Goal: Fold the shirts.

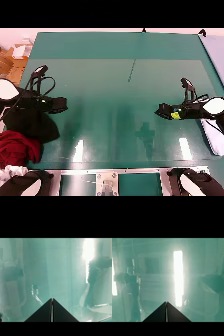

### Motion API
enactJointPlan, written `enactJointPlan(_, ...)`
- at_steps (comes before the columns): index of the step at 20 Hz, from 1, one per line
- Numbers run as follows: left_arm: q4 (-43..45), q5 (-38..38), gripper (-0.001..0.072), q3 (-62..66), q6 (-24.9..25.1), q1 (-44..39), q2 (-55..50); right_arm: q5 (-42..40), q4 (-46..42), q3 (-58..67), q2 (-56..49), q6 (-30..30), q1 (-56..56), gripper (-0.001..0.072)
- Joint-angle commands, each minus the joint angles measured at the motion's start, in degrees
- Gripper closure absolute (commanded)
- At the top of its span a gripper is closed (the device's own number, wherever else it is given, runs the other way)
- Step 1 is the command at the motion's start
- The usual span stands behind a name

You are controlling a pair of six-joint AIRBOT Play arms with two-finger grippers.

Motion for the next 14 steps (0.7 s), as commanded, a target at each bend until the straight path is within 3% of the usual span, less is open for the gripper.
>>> enactJointPlan(1, 0.0, 0.0, 0.0681, 0.0, 0.0, 0.0, 0.0, 0.0, 0.0, 0.0, 0.0, 0.0, 0.0, 0.0692)
enactJointPlan(14, 0.0, 1.9, 0.0681, 0.0, 0.0, 0.0, 0.0, 0.0, 0.0, 0.0, 0.0, 0.0, 0.0, 0.0692)
